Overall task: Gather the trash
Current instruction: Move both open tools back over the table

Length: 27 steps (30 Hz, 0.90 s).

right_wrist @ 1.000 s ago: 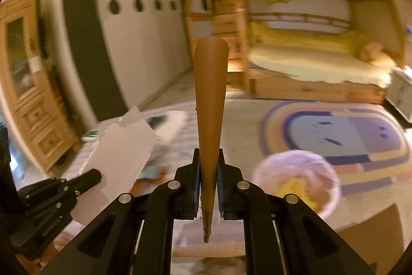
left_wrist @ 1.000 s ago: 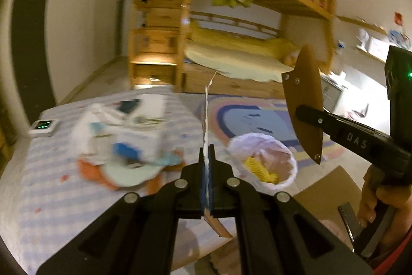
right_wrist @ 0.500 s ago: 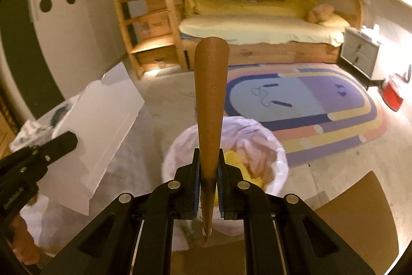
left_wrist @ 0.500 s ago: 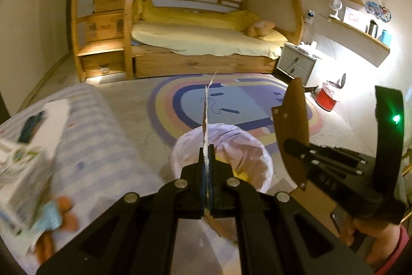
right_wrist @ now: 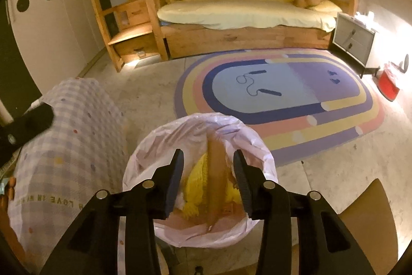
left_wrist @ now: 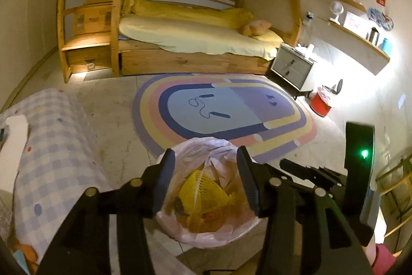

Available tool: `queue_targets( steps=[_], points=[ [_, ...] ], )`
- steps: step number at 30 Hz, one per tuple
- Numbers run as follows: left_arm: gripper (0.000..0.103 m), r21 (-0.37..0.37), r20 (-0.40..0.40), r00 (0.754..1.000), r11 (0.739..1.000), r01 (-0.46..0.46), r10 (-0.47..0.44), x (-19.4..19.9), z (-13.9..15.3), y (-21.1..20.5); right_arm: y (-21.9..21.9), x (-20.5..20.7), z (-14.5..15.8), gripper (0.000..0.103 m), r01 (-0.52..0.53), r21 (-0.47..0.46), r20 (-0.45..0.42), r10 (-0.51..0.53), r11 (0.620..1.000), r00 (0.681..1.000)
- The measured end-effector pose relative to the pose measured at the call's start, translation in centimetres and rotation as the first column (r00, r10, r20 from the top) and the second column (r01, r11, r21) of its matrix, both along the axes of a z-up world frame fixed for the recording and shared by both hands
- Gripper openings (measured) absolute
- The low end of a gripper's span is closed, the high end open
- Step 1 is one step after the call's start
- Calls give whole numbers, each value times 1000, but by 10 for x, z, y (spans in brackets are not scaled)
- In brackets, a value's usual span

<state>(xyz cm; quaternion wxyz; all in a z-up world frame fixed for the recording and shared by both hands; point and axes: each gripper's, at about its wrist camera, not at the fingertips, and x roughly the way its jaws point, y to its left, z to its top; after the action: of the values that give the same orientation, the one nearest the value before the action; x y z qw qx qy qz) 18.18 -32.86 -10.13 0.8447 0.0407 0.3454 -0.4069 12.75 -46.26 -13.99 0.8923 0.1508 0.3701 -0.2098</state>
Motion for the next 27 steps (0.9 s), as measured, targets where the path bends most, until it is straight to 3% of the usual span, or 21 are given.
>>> queue_targets(
  steps=[8,17,22,27],
  points=[
    [48,-7,41,993,994,-112,113,-19,29,59,21,-20,27,42,-3,31,42,1,1000,999],
    [51,44,129,969,975,-217,210,-51,59,133,96,-32,92,42,-131,-18,129,133,991,983],
    [51,74,137,943,946,-315,303,-55,61,193,154,-25,116,42,-254,-52,158,259,966,953],
    [51,75,136,895,896,-438,426,-55,58,260,206,-14,122,42,-357,-68,157,364,931,918]
  ],
)
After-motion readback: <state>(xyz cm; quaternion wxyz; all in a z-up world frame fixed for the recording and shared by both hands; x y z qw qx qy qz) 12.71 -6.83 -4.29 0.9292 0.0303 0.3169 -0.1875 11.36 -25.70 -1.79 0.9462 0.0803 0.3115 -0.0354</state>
